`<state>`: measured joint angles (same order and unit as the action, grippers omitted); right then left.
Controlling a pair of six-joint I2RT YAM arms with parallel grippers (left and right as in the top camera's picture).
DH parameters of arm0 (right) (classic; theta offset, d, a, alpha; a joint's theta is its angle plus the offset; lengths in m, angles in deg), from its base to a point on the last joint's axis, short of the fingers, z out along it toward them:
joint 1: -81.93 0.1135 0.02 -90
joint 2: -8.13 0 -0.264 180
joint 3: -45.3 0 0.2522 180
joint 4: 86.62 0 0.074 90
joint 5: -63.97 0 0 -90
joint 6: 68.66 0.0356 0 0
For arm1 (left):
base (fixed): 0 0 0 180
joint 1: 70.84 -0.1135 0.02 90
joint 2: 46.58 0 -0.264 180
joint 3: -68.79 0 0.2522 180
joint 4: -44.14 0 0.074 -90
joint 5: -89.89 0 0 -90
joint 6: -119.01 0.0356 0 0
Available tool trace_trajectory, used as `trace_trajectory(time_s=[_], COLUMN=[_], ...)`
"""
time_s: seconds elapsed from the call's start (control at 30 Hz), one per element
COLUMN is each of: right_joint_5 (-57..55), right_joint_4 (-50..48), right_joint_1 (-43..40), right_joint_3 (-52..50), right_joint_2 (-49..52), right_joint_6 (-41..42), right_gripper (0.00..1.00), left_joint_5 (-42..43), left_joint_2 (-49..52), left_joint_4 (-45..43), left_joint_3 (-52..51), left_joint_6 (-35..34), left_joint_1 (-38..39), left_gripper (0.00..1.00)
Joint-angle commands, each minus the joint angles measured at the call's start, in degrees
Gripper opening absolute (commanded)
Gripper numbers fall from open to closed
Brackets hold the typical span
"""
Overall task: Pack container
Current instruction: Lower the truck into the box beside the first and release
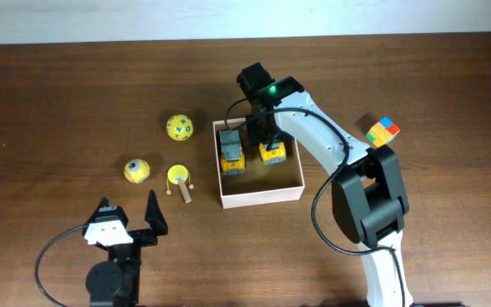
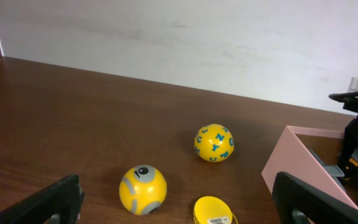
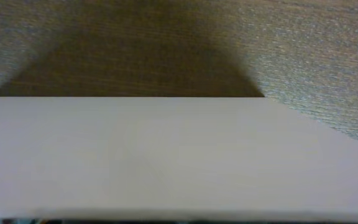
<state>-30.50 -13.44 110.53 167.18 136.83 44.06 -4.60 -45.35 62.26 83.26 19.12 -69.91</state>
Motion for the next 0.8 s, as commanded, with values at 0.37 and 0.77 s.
trace_trajectory(time_s=[0.37, 0.77], right_joint_5=[-1.6, -1.6], right_joint_4=[-0.5, -0.5], right_joint_1=[0.2, 0.3], right_joint_3=[-0.9, -0.9], right_joint_2=[0.1, 0.1], right_joint_6=[0.7, 0.7], right_gripper=[0.55, 0.59], left_joint_5=[0.6, 0.6], left_joint_2=[-0.2, -0.2], left_joint_4=[0.2, 0.2], left_joint_3=[-0.2, -0.2], left_joint_6=[0.9, 0.9], left_joint_1=[-0.3, -0.3], left_gripper=[0.99, 0.99])
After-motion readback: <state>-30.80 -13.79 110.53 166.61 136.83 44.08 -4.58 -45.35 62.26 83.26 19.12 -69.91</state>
